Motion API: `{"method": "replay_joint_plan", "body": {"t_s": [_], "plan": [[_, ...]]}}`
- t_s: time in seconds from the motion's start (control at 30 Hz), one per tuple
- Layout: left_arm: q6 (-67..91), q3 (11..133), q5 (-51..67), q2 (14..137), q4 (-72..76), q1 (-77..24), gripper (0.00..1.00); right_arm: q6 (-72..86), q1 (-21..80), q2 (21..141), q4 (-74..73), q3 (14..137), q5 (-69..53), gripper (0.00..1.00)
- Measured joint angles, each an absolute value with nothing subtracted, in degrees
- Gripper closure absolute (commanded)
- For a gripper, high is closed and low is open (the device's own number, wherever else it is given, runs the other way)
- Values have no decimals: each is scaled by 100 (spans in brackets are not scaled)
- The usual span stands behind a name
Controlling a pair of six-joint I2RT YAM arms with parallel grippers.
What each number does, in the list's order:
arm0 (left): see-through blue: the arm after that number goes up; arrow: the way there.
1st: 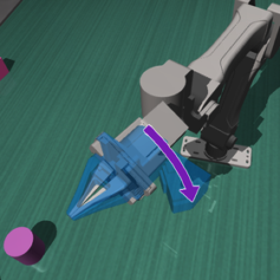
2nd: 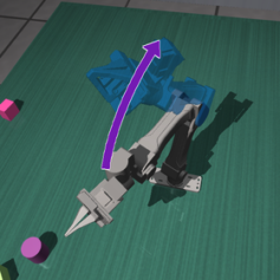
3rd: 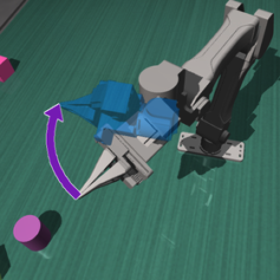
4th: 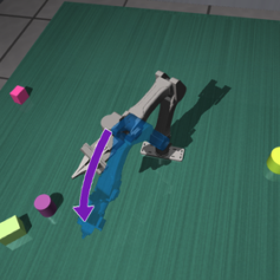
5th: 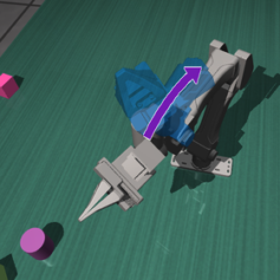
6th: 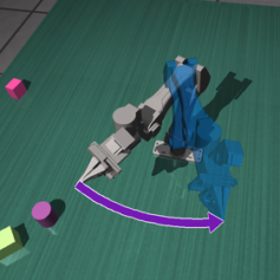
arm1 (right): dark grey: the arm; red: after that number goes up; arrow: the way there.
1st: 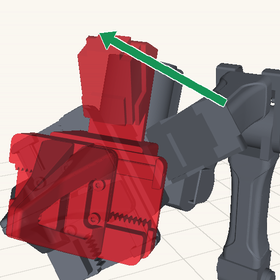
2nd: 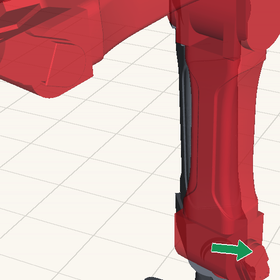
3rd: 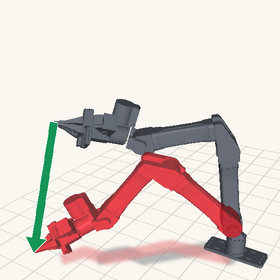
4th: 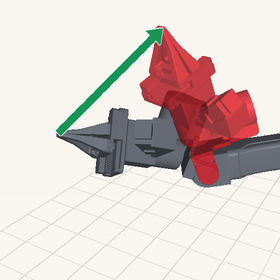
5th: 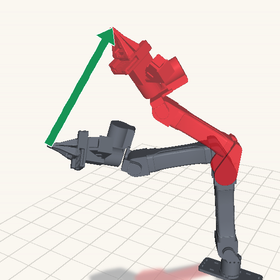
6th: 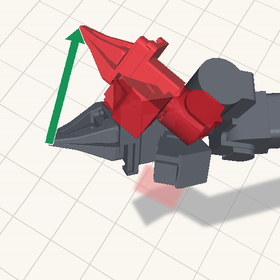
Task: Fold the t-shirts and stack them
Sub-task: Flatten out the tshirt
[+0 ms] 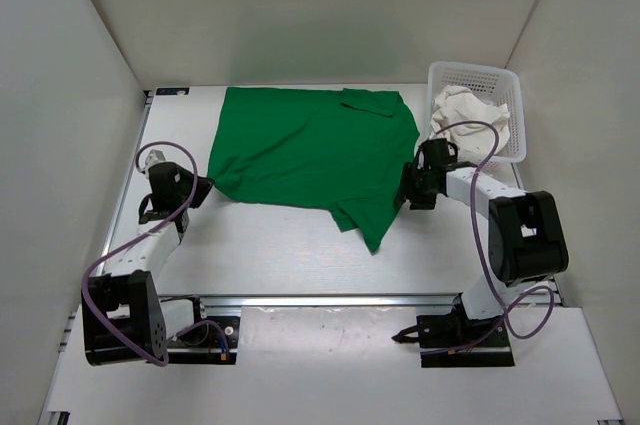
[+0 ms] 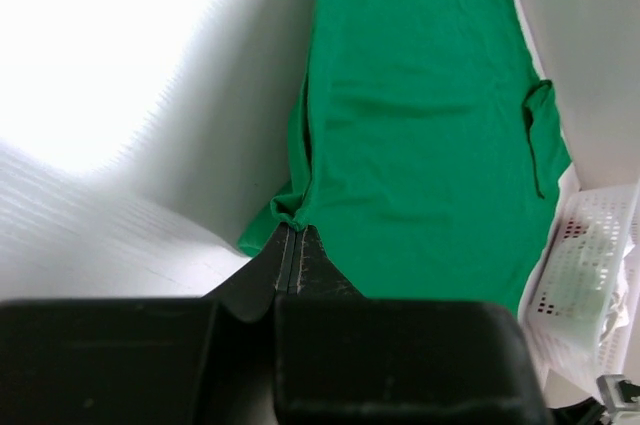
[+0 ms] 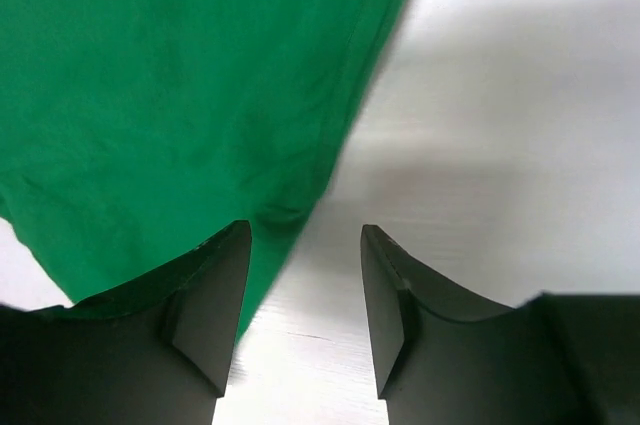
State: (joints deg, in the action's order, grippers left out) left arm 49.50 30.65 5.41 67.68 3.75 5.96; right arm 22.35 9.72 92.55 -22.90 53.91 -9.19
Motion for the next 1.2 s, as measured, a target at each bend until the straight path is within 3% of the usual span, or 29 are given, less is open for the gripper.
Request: {"method": "replay_joint_plan", "body": {"t_s": [0.03,0.07,0.13,0.2,0.27,0.57,0.73,0.8,0.87,1.03,1.2], "plan": [[4928,3065,537,6761,340,587,100,2296,1017,9255,-2132,5229,-974,53],[4899,3068,534,6757,309,572,100,2346,1066,9258,-2029,5096,-1015,59],[4838,3068,530,6753,266,519,100,2432,1155,9229,-1732,4971,-1131,87],[4777,3068,526,6746,228,499,100,2515,1201,9314,-1531,4906,-1177,99],[4707,3070,510,6702,152,486,100,2563,1227,9332,-1378,4847,-1190,100],[4294,3365,311,6484,-366,648,100,2394,928,7784,-1879,4504,-956,100],[4265,3566,294,6842,-307,701,100,2381,390,8720,-1883,5140,-972,99],[4261,3642,294,7037,-301,707,100,2405,449,9299,-1868,5507,-952,91],[4259,3677,296,7170,-296,714,100,2434,526,9751,-1850,5852,-930,73],[4261,3767,301,7330,-272,694,100,2383,722,9765,-1876,6259,-687,52],[4311,3723,375,7330,-132,572,100,2412,1107,8372,-1745,5356,-381,54]]}}
